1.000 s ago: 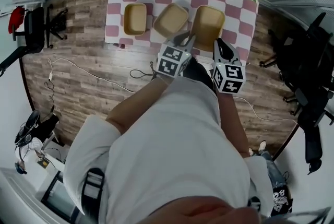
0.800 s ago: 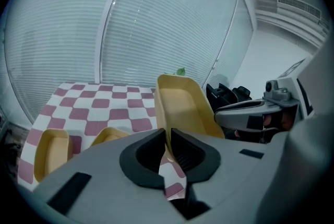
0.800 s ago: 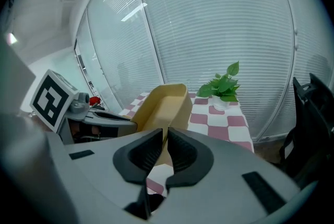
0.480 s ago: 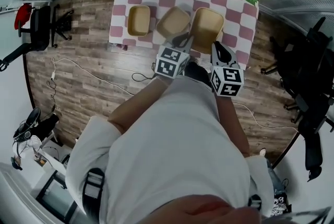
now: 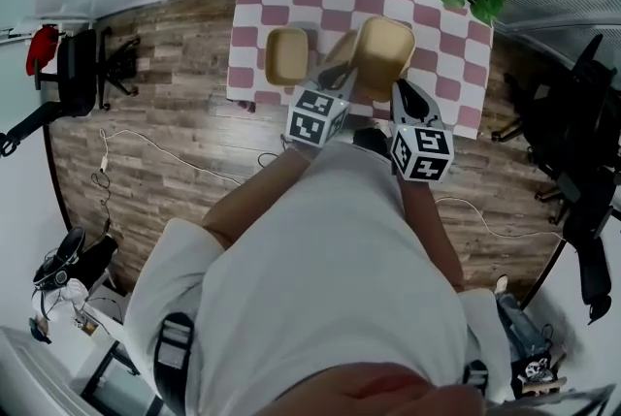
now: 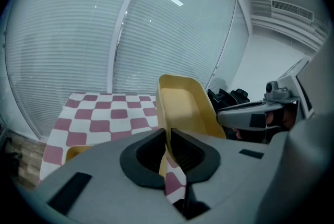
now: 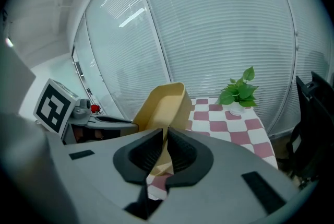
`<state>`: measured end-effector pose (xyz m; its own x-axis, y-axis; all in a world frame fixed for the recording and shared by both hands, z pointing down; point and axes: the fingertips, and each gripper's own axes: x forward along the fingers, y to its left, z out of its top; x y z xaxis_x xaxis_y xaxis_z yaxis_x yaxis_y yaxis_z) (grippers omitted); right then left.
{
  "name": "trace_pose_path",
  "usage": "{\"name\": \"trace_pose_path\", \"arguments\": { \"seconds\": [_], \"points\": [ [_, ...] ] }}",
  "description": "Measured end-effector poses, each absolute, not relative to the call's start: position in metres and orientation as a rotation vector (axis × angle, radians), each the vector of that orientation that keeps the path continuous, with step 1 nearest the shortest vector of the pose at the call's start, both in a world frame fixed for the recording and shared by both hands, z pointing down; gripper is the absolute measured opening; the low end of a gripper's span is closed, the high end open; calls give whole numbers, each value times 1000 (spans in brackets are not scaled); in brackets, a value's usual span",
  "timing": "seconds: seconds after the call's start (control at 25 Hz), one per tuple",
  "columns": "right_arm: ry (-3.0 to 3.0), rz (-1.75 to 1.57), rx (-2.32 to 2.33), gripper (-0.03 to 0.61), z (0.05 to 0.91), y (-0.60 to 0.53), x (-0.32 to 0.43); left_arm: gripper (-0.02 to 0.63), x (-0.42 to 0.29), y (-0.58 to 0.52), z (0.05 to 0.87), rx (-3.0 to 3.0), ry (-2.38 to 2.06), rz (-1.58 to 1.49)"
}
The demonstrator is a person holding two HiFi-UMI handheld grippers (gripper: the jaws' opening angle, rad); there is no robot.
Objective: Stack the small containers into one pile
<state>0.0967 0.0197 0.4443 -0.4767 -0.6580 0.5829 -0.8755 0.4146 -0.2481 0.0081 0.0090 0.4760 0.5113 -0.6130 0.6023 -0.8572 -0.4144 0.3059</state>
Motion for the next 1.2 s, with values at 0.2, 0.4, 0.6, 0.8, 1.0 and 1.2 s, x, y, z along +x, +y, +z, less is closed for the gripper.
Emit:
{"name": "trace_pose_path", "arguments": {
  "seconds": [0.2, 0.4, 0.6, 0.8, 1.0, 1.2],
  "points": [
    [-2245, 755, 1400, 51, 442, 21, 53, 57, -35, 6, 472, 2220, -1140, 550],
    [-2210, 790, 1471, 51, 443, 27, 36, 57, -54, 8, 472, 2257, -1083, 545],
    [-2188, 823, 1492, 49, 448, 29, 36, 57, -54, 9, 473, 2270, -1059, 568],
    [-2172, 920, 1485, 48, 459, 27, 41, 57, -51, 3, 481, 2261, -1039, 613],
    [-2126, 1047, 1457, 48, 490, 26, 44, 57, -48, -3, 509, 2245, -980, 724],
    [-2063, 1143, 1429, 46, 526, 28, 44, 57, -48, 2, 545, 2191, -944, 792]
  ]
}}
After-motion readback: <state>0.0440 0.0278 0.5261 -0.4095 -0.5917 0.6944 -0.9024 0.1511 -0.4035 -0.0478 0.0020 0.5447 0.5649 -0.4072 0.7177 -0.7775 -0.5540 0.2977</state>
